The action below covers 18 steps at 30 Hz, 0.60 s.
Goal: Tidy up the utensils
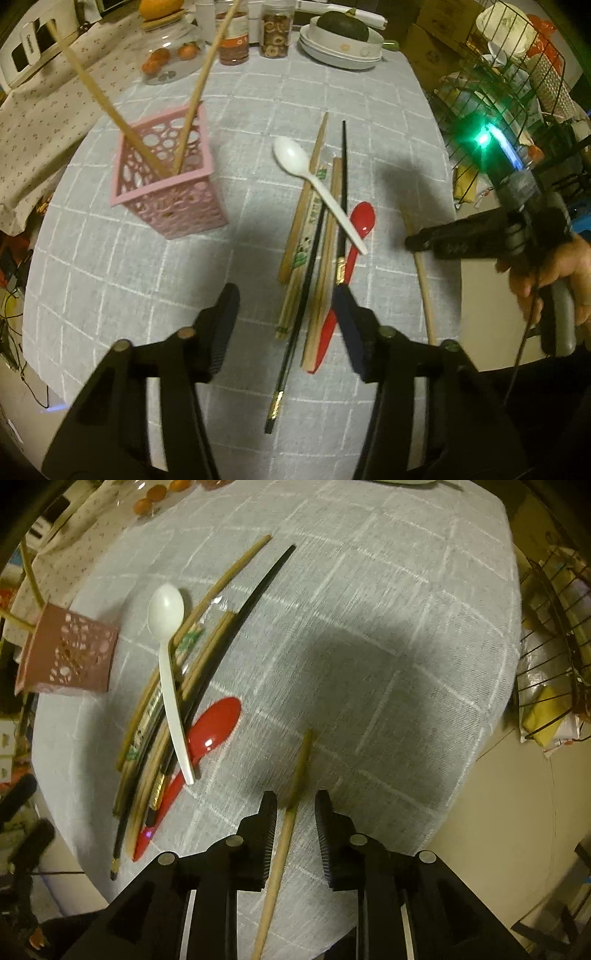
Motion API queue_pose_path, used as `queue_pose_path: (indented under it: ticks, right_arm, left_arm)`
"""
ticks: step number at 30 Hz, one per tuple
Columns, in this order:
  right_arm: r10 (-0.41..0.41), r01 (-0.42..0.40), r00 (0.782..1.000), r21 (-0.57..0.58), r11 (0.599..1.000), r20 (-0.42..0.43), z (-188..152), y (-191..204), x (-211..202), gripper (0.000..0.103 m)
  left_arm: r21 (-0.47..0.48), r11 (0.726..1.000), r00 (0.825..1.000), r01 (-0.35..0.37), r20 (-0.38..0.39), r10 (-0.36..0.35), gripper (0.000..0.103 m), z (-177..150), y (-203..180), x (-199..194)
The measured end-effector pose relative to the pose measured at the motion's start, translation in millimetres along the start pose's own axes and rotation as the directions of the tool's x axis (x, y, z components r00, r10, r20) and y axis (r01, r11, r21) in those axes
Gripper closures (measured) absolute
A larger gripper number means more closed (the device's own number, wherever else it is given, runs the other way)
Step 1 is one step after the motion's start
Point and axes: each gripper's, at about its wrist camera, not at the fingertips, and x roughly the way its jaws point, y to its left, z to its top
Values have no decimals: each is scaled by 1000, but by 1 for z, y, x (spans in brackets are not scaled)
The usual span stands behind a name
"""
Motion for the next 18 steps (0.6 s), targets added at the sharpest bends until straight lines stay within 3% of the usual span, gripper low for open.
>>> queue_pose_path:
  ticks: [2,4,7,11,15,18]
  right_arm:
    - [-32,33,999,-39,999,16,-2,9,2,83]
    - [-42,44,999,-63,997,30,-6,18,5,94]
    - [-16,19,999,-69,997,42,-6,16,3,97]
    - [25,-24,997,-13,1000,68,-14,-1,-12,97]
    - [86,-94,990,62,994,116,-13,-26,-33,97]
    - [117,-132,983,100,986,141,-13,-39,-43,97]
  left_arm:
    - [12,1000,1000,4,2,-4,54,3,-7,1]
    - [32,999,1000,-2,8,2,55,8,-15,2]
    - [56,998,999,-22,28,20,55,20,-28,4]
    - [83,996,999,-40,40,37,55,40,-46,18]
    - [122,992,999,-40,29,36,68,68,-66,46]
    - [120,992,999,-37,15,35,70,92,-74,69]
